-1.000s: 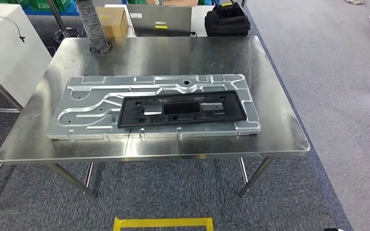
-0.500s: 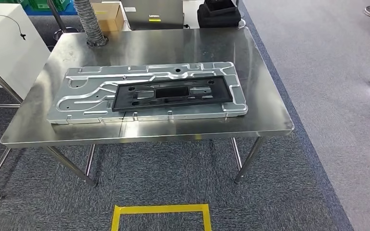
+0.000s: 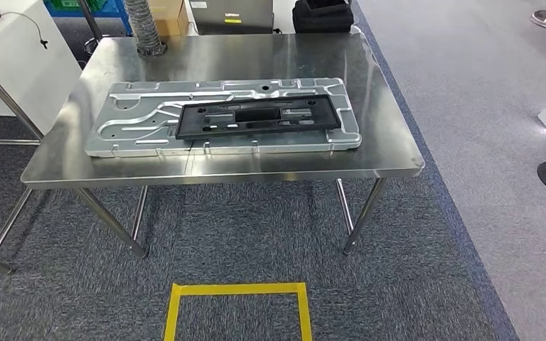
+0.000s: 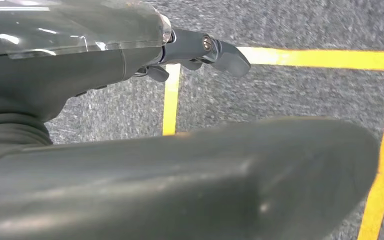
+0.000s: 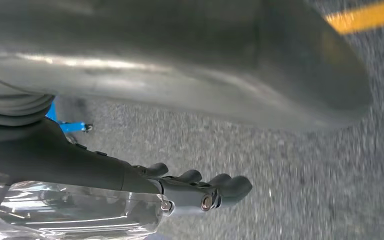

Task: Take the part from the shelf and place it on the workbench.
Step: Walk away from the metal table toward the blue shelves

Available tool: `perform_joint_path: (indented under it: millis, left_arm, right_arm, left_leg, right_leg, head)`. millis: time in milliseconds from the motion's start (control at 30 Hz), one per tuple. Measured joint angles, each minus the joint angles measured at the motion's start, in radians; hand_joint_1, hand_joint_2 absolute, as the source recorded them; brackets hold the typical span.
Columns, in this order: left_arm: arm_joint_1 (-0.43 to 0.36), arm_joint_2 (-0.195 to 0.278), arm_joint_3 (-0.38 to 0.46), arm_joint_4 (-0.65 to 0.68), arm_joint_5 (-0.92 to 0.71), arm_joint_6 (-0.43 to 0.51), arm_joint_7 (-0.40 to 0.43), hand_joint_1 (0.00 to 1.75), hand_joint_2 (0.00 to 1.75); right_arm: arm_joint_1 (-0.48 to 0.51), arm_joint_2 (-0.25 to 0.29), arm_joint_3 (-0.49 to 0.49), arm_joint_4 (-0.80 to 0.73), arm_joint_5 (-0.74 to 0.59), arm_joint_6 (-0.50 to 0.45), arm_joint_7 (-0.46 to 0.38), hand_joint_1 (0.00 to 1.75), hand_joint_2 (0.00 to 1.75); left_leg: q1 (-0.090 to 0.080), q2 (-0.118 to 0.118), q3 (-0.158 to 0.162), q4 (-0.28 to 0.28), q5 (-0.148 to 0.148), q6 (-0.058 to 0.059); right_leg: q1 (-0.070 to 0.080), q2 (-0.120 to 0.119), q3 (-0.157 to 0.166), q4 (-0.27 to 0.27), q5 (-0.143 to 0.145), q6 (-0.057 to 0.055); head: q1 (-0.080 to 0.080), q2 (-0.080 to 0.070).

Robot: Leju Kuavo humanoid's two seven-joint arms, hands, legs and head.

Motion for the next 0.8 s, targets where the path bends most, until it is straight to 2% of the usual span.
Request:
perform_joint_path:
  millis: [33,100,133,167,200,233,267,300,333,367,400,433,467,500,533,567,633,667,700,733,767,800]
  left_arm:
    - [-0.001,0.000,0.000,0.000,0.000,0.000,0.001,0.00,0.00]
    - [-0.001,0.000,0.000,0.000,0.000,0.000,0.003,0.00,0.00]
    - [0.000,0.000,0.000,0.000,0.000,0.000,0.004,0.00,0.00]
    - [0.001,0.000,0.000,0.000,0.000,0.000,0.004,0.00,0.00]
    - [0.001,0.000,0.000,0.000,0.000,0.001,0.004,0.00,0.00]
    - [0.001,0.000,0.000,0.000,-0.001,0.001,0.005,0.00,0.00]
    - [0.001,-0.001,0.000,0.000,-0.001,0.002,0.006,0.00,0.00]
    - [0.001,-0.001,-0.001,0.000,-0.001,0.003,0.009,0.00,0.00]
    - [0.001,-0.002,-0.001,0.000,-0.001,0.004,0.011,0.00,0.00]
    - [0.000,-0.002,-0.001,0.000,-0.001,0.005,0.014,0.00,0.00]
    - [0.000,-0.002,-0.001,0.000,-0.001,0.005,0.016,0.00,0.00]
    - [-0.001,-0.003,-0.001,0.000,-0.001,0.006,0.018,0.00,0.00]
    - [0.000,-0.003,-0.001,0.000,-0.001,0.006,0.020,0.00,0.00]
    - [0.000,-0.002,-0.001,0.000,-0.002,0.007,0.021,0.00,0.00]
    - [0.002,-0.003,-0.001,0.000,-0.003,0.007,0.024,0.00,0.00]
    - [0.003,-0.003,-0.002,0.000,-0.004,0.006,0.026,0.00,0.00]
    - [0.004,-0.006,-0.006,0.000,-0.008,0.005,0.033,0.00,0.00]
    - [0.003,-0.008,-0.009,0.000,-0.010,0.005,0.036,0.00,0.00]
    - [0.002,-0.010,-0.012,0.000,-0.011,0.005,0.040,0.00,0.00]
    - [0.001,-0.012,-0.014,0.000,-0.011,0.005,0.042,0.00,0.00]
    - [0.000,-0.013,-0.016,0.000,-0.012,0.004,0.045,0.00,0.00]
    - [-0.001,-0.015,-0.018,0.000,-0.012,0.004,0.047,0.00,0.00]
  right_arm:
    - [0.000,0.003,0.000,0.002,0.000,0.002,0.002,0.00,0.00]
    - [0.000,0.007,0.000,0.006,0.001,0.005,0.005,0.00,0.00]
    - [0.000,0.007,0.000,0.006,0.001,0.008,0.006,0.00,0.00]
    - [-0.001,0.007,0.000,0.007,0.001,0.013,0.007,0.00,0.00]
    - [-0.001,0.008,0.000,0.008,0.000,0.022,0.009,0.00,0.00]
    - [-0.002,0.010,0.000,0.009,-0.001,0.033,0.012,0.00,0.00]
    - [-0.002,0.013,0.000,0.010,-0.002,0.046,0.017,0.00,0.00]
    - [-0.004,0.016,0.000,0.011,-0.003,0.058,0.023,0.00,0.00]
    - [-0.007,0.018,0.000,0.012,-0.004,0.071,0.029,0.00,0.00]
    - [-0.010,0.021,0.000,0.013,-0.007,0.082,0.033,0.00,0.00]
    - [-0.013,0.024,-0.001,0.013,-0.011,0.091,0.037,0.00,0.00]
    - [-0.014,0.025,-0.003,0.014,-0.016,0.099,0.039,0.00,0.00]
    - [-0.015,0.027,-0.005,0.014,-0.020,0.106,0.041,0.00,0.00]
    - [-0.015,0.029,-0.008,0.015,-0.023,0.111,0.042,0.00,0.00]
    - [-0.016,0.031,-0.011,0.016,-0.025,0.115,0.042,0.00,0.00]
    - [-0.016,0.034,-0.013,0.017,-0.026,0.119,0.043,0.00,0.00]
    - [-0.017,0.035,-0.015,0.017,-0.027,0.126,0.044,0.00,0.00]
    - [-0.017,0.035,-0.015,0.017,-0.028,0.129,0.044,0.00,0.00]
    - [-0.017,0.035,-0.016,0.017,-0.028,0.132,0.044,0.00,0.00]
    - [-0.018,0.035,-0.016,0.017,-0.028,0.133,0.045,0.00,0.00]
    - [-0.018,0.035,-0.016,0.017,-0.028,0.133,0.045,0.00,0.00]
    - [-0.019,0.035,-0.016,0.017,-0.029,0.133,0.046,0.00,0.00]
  left_leg:
    - [0.001,0.002,-0.014,-0.002,0.014,0.007]
    - [0.000,0.004,-0.049,-0.001,0.040,0.014]
    - [0.000,0.004,-0.068,0.001,0.054,0.014]
    - [-0.001,0.004,-0.088,0.003,0.066,0.013]
    - [-0.001,0.004,-0.106,0.006,0.078,0.011]
    - [0.000,0.004,-0.125,0.011,0.089,0.009]
    - [0.001,0.003,-0.142,0.017,0.099,0.006]
    - [0.001,0.003,-0.157,0.025,0.107,0.002]
    - [0.000,0.003,-0.170,0.033,0.115,-0.003]
    - [-0.001,0.003,-0.177,0.038,0.122,-0.009]
    - [-0.001,0.004,-0.180,0.041,0.130,-0.014]
    - [0.000,0.005,-0.182,0.041,0.139,-0.020]
    - [0.000,0.005,-0.183,0.040,0.146,-0.026]
    - [0.001,0.004,-0.187,0.044,0.142,-0.031]
    - [0.002,0.002,-0.195,0.061,0.119,-0.036]
    - [0.003,0.000,-0.209,0.099,0.076,-0.040]
    - [0.006,-0.001,-0.242,0.225,-0.030,-0.044]
    - [0.007,-0.001,-0.253,0.289,-0.059,-0.045]
    - [0.008,-0.001,-0.250,0.330,-0.061,-0.046]
    - [0.009,-0.001,-0.233,0.339,-0.042,-0.045]
    - [0.009,-0.001,-0.197,0.310,-0.015,-0.043]
    - [0.010,-0.002,-0.142,0.249,0.004,-0.040]
  right_leg:
    - [-0.002,0.002,-0.014,0.034,-0.041,0.006]
    - [-0.007,0.003,-0.051,0.158,-0.155,0.015]
    - [-0.009,0.003,-0.065,0.229,-0.196,0.020]
    - [-0.010,0.003,-0.069,0.279,-0.209,0.022]
    - [-0.011,0.003,-0.060,0.303,-0.200,0.024]
    - [-0.011,0.003,-0.030,0.287,-0.172,0.025]
    - [-0.012,0.003,0.018,0.234,-0.140,0.025]
    - [-0.012,0.003,0.080,0.156,-0.124,0.023]
    - [-0.011,0.004,0.143,0.066,-0.126,0.019]
    - [-0.009,0.004,0.188,-0.001,-0.138,0.013]
    - [-0.006,0.005,0.213,-0.043,-0.152,0.005]
    - [-0.003,0.005,0.218,-0.058,-0.155,-0.003]
    - [-0.003,0.004,0.212,-0.056,-0.147,-0.011]
    - [-0.003,0.002,0.205,-0.056,-0.137,-0.018]
    - [-0.004,0.000,0.195,-0.056,-0.125,-0.026]
    - [-0.005,-0.002,0.181,-0.057,-0.112,-0.033]
    - [-0.001,-0.004,0.149,-0.056,-0.087,-0.040]
    - [0.001,-0.004,0.132,-0.054,-0.075,-0.041]
    - [0.003,-0.005,0.113,-0.050,-0.063,-0.040]
    - [0.004,-0.005,0.094,-0.045,-0.052,-0.039]
    - [0.004,-0.005,0.074,-0.039,-0.042,-0.036]
    - [0.004,-0.005,0.057,-0.032,-0.033,-0.033]
  head:
    - [0.000,0.000]
    - [0.000,0.000]
    - [0.000,0.000]
    - [0.000,0.000]
    - [0.000,0.000]
    - [0.000,0.000]
    - [0.000,0.000]
    - [0.000,0.000]
    - [0.000,0.000]
    - [0.000,0.000]
    - [0.000,0.000]
    - [0.000,0.000]
    - [0.000,0.000]
    - [0.000,0.000]
    - [0.000,0.000]
    - [0.000,0.000]
    - [0.000,0.000]
    - [0.000,0.000]
    - [0.000,0.000]
    - [0.000,0.000]
    - [0.000,0.000]
    - [0.000,0.000]
